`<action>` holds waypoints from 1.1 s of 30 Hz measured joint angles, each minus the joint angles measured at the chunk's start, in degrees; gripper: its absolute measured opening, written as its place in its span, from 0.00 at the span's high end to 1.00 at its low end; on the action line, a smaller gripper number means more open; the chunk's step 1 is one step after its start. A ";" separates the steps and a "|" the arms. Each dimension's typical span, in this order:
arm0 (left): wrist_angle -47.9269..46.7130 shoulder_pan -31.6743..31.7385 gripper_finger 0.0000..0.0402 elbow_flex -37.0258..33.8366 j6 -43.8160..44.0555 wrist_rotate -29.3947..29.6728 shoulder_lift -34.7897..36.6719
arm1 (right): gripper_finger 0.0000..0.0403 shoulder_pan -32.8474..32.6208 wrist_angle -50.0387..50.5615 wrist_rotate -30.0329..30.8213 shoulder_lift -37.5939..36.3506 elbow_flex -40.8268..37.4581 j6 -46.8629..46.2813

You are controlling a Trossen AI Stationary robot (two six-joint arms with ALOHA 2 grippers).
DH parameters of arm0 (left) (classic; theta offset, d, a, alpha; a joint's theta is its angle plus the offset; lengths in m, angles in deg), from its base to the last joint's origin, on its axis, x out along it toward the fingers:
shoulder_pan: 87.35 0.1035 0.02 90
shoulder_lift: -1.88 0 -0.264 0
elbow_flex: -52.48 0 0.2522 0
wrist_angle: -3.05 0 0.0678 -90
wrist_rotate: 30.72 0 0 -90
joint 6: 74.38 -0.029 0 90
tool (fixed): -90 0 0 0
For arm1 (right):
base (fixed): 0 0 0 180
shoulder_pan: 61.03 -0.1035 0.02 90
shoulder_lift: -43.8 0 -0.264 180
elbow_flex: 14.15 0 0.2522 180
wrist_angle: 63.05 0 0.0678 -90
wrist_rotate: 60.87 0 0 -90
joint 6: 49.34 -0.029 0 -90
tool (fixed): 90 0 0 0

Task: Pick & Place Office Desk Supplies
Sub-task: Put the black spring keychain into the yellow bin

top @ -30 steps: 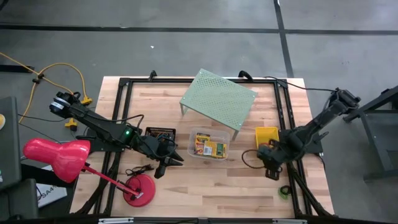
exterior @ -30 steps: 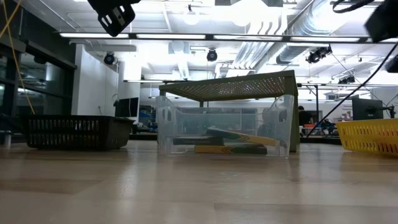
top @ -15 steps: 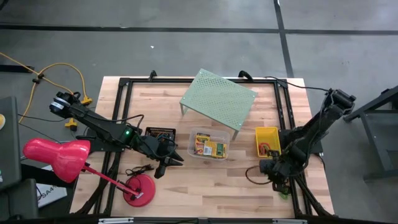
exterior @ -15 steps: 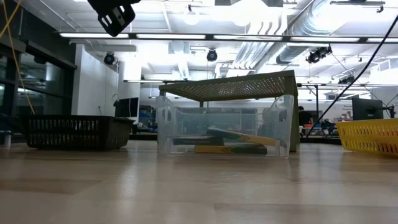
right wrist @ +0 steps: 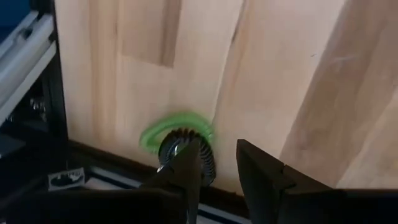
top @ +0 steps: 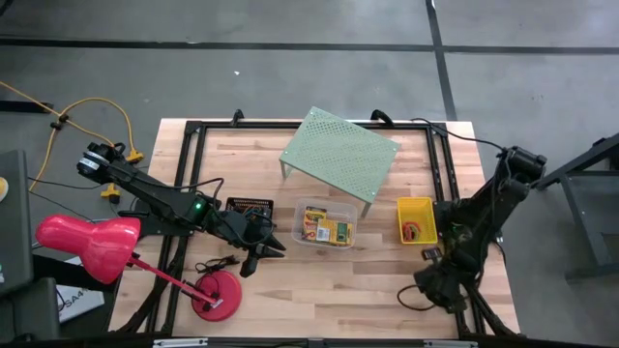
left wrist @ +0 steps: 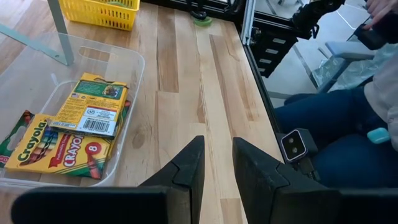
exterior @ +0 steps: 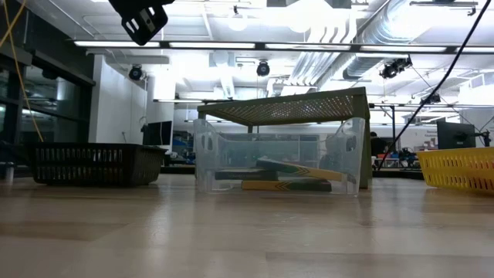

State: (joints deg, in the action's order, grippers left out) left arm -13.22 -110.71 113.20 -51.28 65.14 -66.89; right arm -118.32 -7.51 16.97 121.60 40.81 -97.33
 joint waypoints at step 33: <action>0.00 0.00 0.81 0.00 0.02 0.02 -0.02 | 0.77 -8.36 -0.50 7.28 1.71 0.00 0.16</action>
State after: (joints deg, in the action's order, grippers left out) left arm -13.22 -110.71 113.20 -51.27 65.16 -66.91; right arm -126.68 -8.01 24.25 123.31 40.81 -97.17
